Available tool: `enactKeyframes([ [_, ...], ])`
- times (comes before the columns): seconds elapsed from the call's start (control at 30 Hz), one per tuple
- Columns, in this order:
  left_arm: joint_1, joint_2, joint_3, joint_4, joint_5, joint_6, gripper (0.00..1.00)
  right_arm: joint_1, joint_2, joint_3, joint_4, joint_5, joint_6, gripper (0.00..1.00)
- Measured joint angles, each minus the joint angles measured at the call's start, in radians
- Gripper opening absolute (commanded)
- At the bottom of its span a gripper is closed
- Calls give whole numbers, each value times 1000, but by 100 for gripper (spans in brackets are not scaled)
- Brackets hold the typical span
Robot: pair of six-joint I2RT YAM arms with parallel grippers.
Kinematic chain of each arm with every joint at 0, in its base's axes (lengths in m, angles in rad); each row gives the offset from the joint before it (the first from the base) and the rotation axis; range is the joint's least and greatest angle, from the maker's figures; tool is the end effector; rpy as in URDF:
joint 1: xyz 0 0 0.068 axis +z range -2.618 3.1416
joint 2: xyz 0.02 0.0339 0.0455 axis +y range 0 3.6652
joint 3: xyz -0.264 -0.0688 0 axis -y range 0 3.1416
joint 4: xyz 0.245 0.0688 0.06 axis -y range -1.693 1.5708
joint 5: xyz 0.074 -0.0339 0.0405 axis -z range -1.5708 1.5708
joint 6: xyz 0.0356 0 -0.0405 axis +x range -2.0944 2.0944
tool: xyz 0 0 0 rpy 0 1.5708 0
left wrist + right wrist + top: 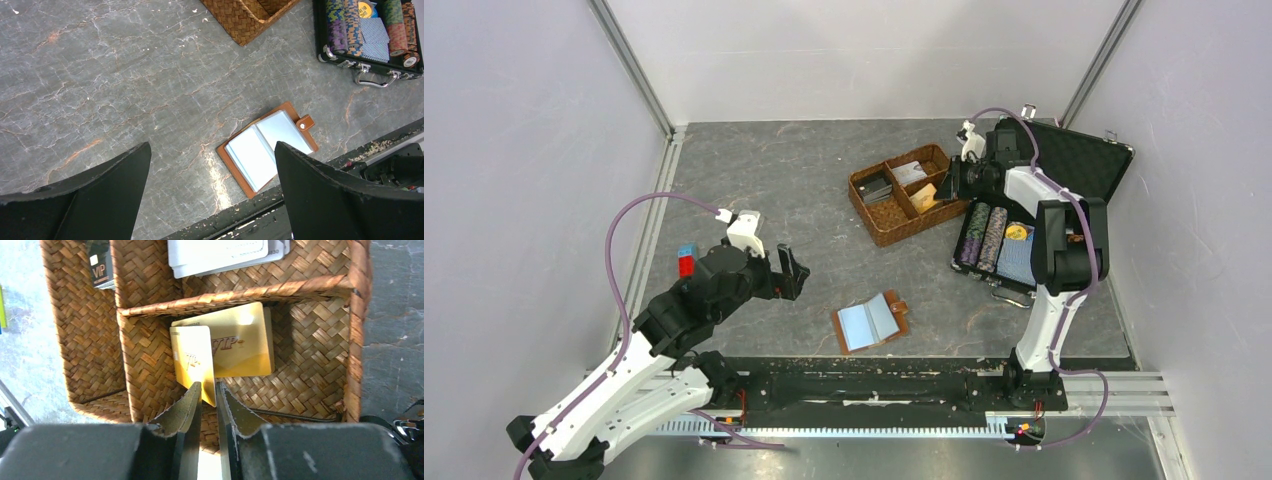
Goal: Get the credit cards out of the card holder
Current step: Place the credit card in the storage box, then remove the credit card from the card holder.
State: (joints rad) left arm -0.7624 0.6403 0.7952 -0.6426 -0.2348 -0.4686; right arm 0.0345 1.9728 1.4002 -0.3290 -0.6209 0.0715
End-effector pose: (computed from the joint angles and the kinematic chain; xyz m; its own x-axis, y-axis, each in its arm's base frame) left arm 0.1048 -0.0887 0.3174 -0.5386 -0.0930 -0.8374 0.3136 0.9003 -0.3017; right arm 0.4246 0.0354 0.1934 -0.8096 0.0302 -0.5862 -0.3318 0.8003 0.4994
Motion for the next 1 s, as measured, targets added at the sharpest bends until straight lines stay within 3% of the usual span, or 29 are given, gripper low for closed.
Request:
enactKeyframes([
  [0.67, 0, -2, 0, -7, 0, 0, 100, -3, 16, 143, -42, 137, 35, 33],
  [0.83, 0, 0, 0, -7, 0, 0, 100, 16, -73, 110, -67, 223, 79, 35],
  [1.0, 0, 5, 0, -8, -2, 0, 100, 106, -289, -69, -19, 318, 138, 38],
])
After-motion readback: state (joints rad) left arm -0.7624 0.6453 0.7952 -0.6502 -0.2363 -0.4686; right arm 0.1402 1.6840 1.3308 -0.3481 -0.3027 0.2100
